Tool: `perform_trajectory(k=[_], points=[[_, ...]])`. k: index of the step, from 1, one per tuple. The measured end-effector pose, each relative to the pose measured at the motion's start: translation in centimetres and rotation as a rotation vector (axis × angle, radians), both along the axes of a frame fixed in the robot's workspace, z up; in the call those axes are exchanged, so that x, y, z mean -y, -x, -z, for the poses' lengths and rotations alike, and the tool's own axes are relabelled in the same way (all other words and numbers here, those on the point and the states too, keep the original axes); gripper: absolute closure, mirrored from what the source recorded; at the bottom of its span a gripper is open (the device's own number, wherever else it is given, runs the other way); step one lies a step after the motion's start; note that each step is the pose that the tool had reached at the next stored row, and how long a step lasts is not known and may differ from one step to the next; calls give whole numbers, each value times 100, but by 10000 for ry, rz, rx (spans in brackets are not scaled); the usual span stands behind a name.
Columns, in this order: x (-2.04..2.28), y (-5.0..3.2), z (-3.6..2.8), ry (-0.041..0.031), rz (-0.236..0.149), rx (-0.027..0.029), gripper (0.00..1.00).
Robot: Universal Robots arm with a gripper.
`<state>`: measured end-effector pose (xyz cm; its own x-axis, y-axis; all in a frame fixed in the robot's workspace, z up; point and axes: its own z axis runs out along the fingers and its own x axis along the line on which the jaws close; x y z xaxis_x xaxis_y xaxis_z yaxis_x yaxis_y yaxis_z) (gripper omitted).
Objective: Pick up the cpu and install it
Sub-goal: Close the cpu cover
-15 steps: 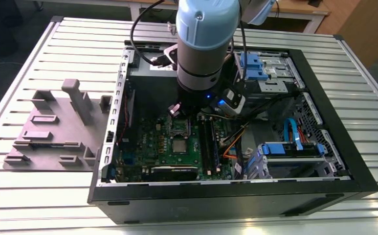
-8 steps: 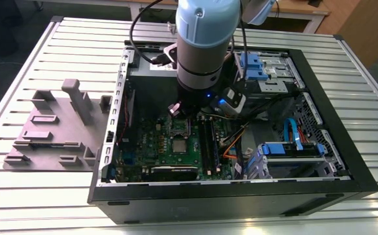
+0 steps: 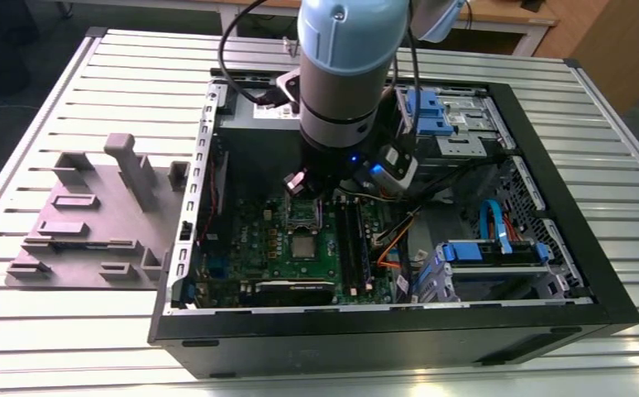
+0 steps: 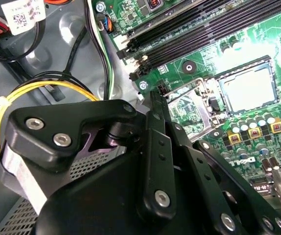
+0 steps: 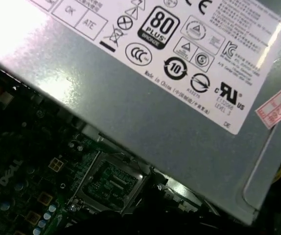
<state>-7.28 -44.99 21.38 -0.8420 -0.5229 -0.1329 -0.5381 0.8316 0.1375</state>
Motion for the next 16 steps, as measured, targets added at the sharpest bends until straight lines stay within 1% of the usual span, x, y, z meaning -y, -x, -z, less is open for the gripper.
perform_trajectory(k=[4,5,9,16], points=[[50,-1,2,0,-1,0,90],[54,-3,8,-2,0,0,90],[54,-6,55,-2,0,0,90],[54,-20,58,0,-1,-1,90]])
